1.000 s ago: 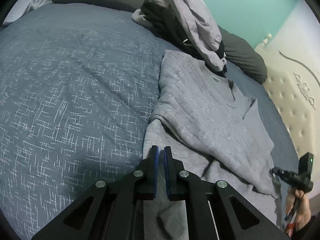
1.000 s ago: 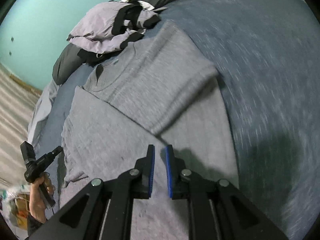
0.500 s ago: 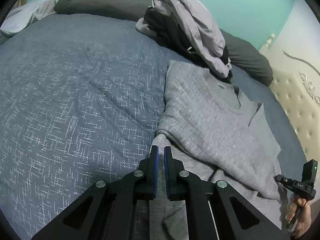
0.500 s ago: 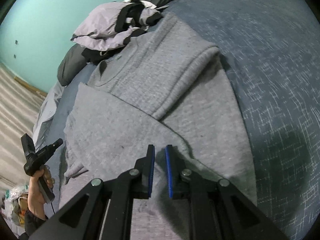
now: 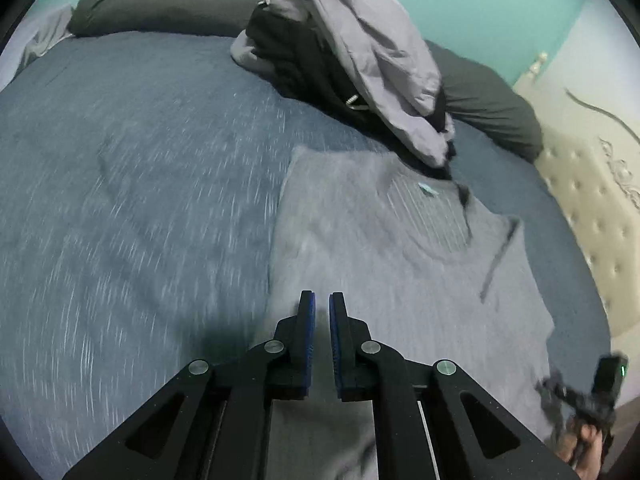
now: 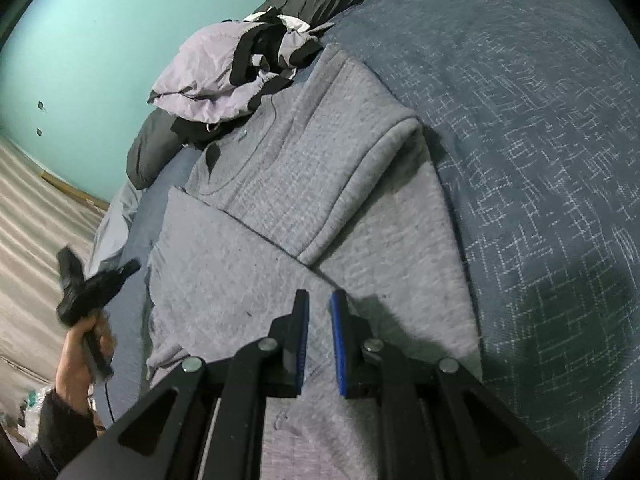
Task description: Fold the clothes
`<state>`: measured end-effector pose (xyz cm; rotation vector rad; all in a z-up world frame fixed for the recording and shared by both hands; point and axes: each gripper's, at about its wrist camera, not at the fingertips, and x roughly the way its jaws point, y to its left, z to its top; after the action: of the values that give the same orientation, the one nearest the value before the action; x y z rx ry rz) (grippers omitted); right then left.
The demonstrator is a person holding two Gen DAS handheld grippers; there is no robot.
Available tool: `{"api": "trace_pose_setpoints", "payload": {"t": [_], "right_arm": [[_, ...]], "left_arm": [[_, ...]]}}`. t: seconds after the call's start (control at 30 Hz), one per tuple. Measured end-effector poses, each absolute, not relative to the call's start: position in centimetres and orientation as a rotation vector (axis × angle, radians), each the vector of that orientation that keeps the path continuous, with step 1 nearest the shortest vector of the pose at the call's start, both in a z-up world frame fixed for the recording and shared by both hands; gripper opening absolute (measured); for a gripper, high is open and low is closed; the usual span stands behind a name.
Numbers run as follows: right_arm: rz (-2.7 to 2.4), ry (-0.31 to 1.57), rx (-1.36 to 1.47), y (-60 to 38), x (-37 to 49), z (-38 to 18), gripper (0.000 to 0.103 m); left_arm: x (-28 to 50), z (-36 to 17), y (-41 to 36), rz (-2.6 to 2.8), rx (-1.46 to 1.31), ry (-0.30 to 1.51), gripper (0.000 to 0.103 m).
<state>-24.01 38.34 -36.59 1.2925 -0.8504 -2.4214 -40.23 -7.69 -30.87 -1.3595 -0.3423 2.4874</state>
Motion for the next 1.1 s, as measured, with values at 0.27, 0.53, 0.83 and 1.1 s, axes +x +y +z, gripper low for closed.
{"api": "trace_pose_setpoints", "payload": {"t": [0.27,0.53,0.83,1.1], "right_arm": [[-2.434,-0.925,1.266,40.4,-24.5,-36.5,0.011],[-2.422,-0.955,1.264,41.1,-24.7,-36.6,0.019],[-2.415,-0.952,1.257,40.7,-24.6,-36.5,0.021],[-2.404,-0.968,1.235,40.6,-24.4,-35.8,0.021]], "left_arm": [[-49.5,-31.5,-3.7,2.515,-1.448,-0.162,0.008],[-53.6,-35.0,-4.1,2.509,-1.583,-0.234,0.008],[-49.4,-31.4,-7.7,2.55,-1.484,-0.292,0.008],[-42.2,-29.7,-10.6,2.473,-1.51,-0.265,0.008]]}}
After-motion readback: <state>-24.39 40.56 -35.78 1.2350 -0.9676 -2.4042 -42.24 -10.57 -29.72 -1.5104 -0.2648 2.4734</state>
